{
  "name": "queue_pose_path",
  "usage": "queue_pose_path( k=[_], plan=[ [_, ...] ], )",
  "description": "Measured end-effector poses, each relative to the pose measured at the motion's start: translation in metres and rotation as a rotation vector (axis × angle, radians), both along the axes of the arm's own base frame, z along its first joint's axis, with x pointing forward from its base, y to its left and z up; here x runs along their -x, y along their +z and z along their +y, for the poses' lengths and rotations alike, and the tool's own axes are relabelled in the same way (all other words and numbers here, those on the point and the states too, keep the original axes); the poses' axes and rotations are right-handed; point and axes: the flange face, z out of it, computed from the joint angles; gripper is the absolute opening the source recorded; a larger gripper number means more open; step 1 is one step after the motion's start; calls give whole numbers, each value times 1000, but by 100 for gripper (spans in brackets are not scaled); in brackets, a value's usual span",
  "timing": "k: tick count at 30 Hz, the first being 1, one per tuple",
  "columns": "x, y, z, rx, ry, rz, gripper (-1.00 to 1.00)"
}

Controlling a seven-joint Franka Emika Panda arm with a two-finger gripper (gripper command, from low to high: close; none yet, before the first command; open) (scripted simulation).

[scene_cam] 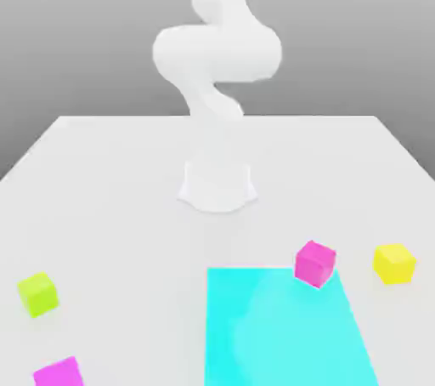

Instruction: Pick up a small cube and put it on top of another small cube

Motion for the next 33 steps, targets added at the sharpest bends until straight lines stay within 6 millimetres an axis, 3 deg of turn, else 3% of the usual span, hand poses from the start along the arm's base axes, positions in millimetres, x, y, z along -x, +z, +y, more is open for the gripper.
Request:
queue_pose_path(
  k=[8,16,24,29,33],
  plan=[
    [-58,-100,-67,-214,-430,134,0],
    [-78,-208,-142,-411,-872,230,0],
    [-60,-320,-212,-595,-1331,298,0],
    [-29,-389,-252,-705,-1641,323,0],
    [-2,-443,-269,-782,-1872,342,0]
  ],
)
